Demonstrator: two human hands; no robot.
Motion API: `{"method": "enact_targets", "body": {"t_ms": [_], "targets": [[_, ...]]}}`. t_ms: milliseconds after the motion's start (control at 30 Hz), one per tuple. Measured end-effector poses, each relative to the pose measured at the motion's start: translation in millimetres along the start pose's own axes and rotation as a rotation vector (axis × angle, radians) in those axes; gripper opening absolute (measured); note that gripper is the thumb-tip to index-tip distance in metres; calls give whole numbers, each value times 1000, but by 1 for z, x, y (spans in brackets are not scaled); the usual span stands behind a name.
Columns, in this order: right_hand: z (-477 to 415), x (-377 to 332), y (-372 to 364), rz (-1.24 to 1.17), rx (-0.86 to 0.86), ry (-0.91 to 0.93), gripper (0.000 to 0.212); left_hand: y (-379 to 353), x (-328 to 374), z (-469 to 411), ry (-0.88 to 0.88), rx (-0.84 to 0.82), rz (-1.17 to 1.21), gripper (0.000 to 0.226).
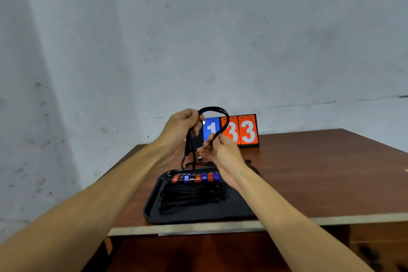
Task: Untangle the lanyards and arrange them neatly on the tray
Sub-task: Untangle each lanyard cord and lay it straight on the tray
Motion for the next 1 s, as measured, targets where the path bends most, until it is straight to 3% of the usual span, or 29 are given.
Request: {"method": "enact_targets", "body": {"t_ms": [167,467,667,1000], "targets": [[-7,16,-18,-191,-92,-168,28,5,-5,-7,-22,114,-107,25],[-26,24,-31,-391,-260,-180,34,18,-27,-23,33,142,-125,25],[-37,37,-29,-79,-230,-207,20,22,-40,-34,25,166,-197,24],[-46,62,15,484,-217,-161,26,57,-71,-29,153,312,-20,24]]}}
Point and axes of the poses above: each hand's wrist, its own z-axis away from the middle knuckle, its own y-axis out of the back of the hand, x = y × z, the point moved 2 cm from there along -z, towards the middle knuckle, and after that the axes turned 7 degrees about -x, right-handed, at the moved point
